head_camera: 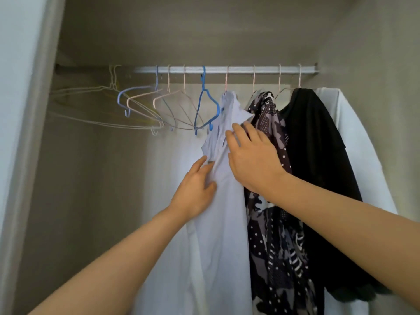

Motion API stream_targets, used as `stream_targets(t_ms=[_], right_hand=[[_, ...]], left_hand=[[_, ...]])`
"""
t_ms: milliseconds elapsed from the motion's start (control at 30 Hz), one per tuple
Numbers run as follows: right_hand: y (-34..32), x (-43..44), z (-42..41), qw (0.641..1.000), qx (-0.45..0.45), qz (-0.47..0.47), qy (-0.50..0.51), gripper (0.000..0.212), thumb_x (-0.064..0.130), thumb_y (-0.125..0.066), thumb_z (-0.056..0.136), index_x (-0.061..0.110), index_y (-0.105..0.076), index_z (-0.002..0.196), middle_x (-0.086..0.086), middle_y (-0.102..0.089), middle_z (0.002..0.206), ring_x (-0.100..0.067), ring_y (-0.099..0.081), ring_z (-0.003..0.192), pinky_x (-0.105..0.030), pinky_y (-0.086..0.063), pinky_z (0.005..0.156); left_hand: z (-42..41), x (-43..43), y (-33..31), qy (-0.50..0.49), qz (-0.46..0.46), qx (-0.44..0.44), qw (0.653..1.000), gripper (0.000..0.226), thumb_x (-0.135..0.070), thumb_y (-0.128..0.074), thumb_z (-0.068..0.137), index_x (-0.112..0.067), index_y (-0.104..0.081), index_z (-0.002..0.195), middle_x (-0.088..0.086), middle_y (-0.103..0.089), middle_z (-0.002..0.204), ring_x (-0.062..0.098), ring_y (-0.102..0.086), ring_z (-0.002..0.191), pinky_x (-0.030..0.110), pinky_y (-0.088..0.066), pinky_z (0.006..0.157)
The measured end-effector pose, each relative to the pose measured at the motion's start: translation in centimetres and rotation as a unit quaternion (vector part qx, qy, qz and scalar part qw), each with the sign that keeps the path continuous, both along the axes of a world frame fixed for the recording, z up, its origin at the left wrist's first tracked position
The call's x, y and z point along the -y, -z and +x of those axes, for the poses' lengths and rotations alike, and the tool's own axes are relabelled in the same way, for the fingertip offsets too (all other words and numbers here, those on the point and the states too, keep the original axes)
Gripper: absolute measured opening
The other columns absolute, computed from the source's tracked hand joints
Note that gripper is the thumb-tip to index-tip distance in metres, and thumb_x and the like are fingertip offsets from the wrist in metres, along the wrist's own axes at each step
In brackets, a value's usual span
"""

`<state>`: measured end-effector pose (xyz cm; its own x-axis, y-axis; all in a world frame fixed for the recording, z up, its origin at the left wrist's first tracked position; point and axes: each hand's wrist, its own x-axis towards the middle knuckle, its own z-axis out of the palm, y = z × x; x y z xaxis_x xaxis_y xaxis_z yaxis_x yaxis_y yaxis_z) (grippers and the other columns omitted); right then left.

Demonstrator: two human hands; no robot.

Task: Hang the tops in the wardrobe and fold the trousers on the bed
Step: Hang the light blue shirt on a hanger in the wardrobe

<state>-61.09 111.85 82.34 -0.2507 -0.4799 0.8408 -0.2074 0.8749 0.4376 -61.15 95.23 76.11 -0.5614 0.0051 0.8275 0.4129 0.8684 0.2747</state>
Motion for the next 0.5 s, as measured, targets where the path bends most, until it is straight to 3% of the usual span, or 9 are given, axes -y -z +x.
stream_targets(t_ms=[100, 200, 333, 500], right_hand=[[3.1, -0.5, 0.9, 0.999, 0.012, 0.013, -0.031, 0.053, 0.026, -0.036, 0.099, 0.005, -0.026, 0.147, -0.015, -0.031, 0.151, -0.034, -0.02, 0.144, -0.044, -0.023, 0.115], [6.3, -0.5, 2.1, 0.996, 0.036, 0.021, -0.077, 0.05, 0.026, -0.034, 0.099, 0.003, -0.033, 0.144, -0.014, -0.041, 0.144, -0.032, -0.023, 0.144, -0.042, -0.023, 0.115], [10.3, -0.1, 3.9, 0.987, 0.076, 0.026, -0.137, 0.049, 0.025, -0.036, 0.099, 0.003, -0.036, 0.144, -0.013, -0.045, 0.141, -0.032, -0.029, 0.141, -0.042, -0.024, 0.115], [15.1, 1.6, 6.8, 0.967, 0.104, 0.012, -0.231, 0.046, 0.023, -0.054, 0.092, 0.001, -0.052, 0.133, -0.015, -0.059, 0.125, -0.035, -0.046, 0.13, -0.046, -0.039, 0.106]], left_hand=[[3.1, -0.2, 1.9, -0.037, -0.01, -0.023, 0.999, 0.041, -0.013, -0.052, 0.094, -0.016, -0.054, 0.135, -0.001, -0.042, 0.147, 0.019, -0.043, 0.134, 0.026, -0.032, 0.109], [6.5, -0.2, 4.0, -0.071, -0.016, -0.035, 0.997, 0.036, -0.015, -0.051, 0.095, -0.019, -0.057, 0.13, -0.003, -0.055, 0.133, 0.019, -0.051, 0.124, 0.037, -0.042, 0.103], [10.9, 0.5, 7.1, -0.133, -0.031, -0.039, 0.99, 0.032, -0.019, -0.051, 0.097, -0.019, -0.058, 0.128, -0.003, -0.06, 0.125, 0.018, -0.053, 0.119, 0.036, -0.044, 0.099], [17.4, 1.7, 11.8, -0.197, -0.059, -0.027, 0.978, 0.032, -0.018, -0.053, 0.098, -0.016, -0.059, 0.129, -0.002, -0.061, 0.118, 0.02, -0.055, 0.113, 0.042, -0.049, 0.089]])
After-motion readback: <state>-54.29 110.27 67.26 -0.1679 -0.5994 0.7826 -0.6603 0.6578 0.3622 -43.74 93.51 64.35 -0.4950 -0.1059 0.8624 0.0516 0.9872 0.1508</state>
